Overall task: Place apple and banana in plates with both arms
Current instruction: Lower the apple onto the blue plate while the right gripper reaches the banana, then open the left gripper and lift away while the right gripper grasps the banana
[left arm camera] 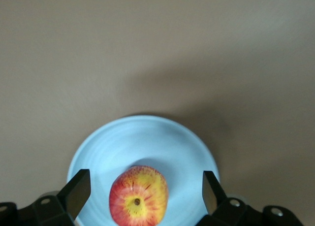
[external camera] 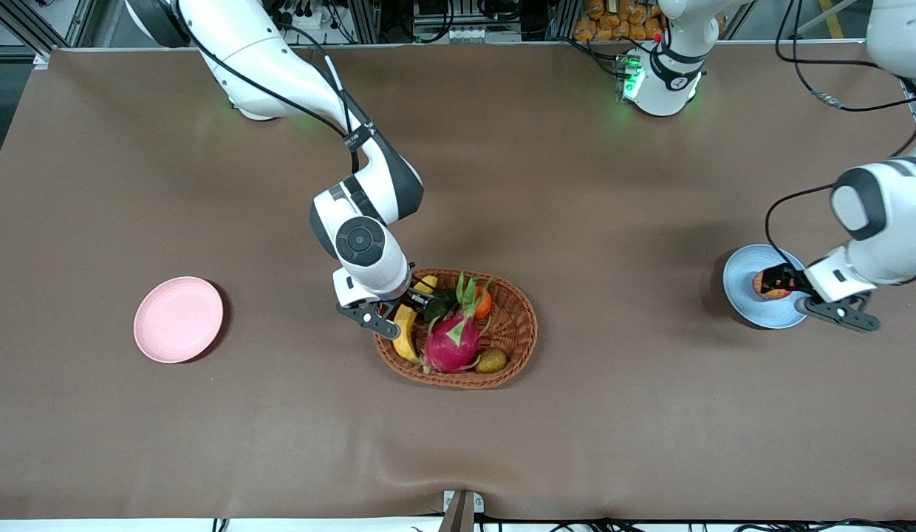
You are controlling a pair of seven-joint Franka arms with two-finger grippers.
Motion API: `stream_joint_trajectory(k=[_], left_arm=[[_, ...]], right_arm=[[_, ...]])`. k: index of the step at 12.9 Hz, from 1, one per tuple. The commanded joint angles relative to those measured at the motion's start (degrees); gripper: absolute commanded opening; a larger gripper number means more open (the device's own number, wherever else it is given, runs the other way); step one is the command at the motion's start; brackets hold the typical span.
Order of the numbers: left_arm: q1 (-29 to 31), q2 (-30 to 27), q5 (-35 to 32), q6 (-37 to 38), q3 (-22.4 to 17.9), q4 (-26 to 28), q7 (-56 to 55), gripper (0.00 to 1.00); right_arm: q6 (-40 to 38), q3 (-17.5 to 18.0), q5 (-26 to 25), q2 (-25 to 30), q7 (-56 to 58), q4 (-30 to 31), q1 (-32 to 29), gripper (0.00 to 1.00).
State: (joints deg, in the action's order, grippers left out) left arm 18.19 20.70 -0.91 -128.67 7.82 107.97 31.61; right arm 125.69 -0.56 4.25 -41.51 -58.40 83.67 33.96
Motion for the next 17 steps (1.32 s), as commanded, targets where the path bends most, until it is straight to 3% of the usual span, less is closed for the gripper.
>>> stream_joint_trajectory(k=[1,4,9,14,15,17], left_arm=[[-0.52,0.4,-0.67,8.24,0.97,-8.11,-1.28,1.0],[-1.75,-0.04,-0.76,9.31,0.88,-9.88,-1.28,1.0],[-4.03,-2.14,-0.68,17.56,0.7,-15.41,-1.19,1.0],[-18.24,-8.2,0.2,24.93,-10.95,-15.77,-2.07,1.0],[-21.58,-10.13,0.55,26.7,-13.6,-15.77,-3.55,1.0],[-23.81,-13.3,0.56,31.34,-14.94,-15.51,-6.37,1.0]], right_arm=[[1.39,0.48,-0.29,-1.91,-2.51,-2.02,0.05,0.53],[1.48,0.39,-0.29,-2.61,-2.6,-1.94,0.4,0.54],[1.84,0.47,-0.47,-3.4,-2.95,-1.94,0.84,0.54],[4.21,0.48,-0.12,-4.11,-3.56,-1.94,0.84,0.53],[4.21,0.48,-0.12,-4.11,-3.56,-1.94,0.84,0.46],[4.12,0.48,-0.12,-4.11,-3.48,-1.85,0.84,0.21]])
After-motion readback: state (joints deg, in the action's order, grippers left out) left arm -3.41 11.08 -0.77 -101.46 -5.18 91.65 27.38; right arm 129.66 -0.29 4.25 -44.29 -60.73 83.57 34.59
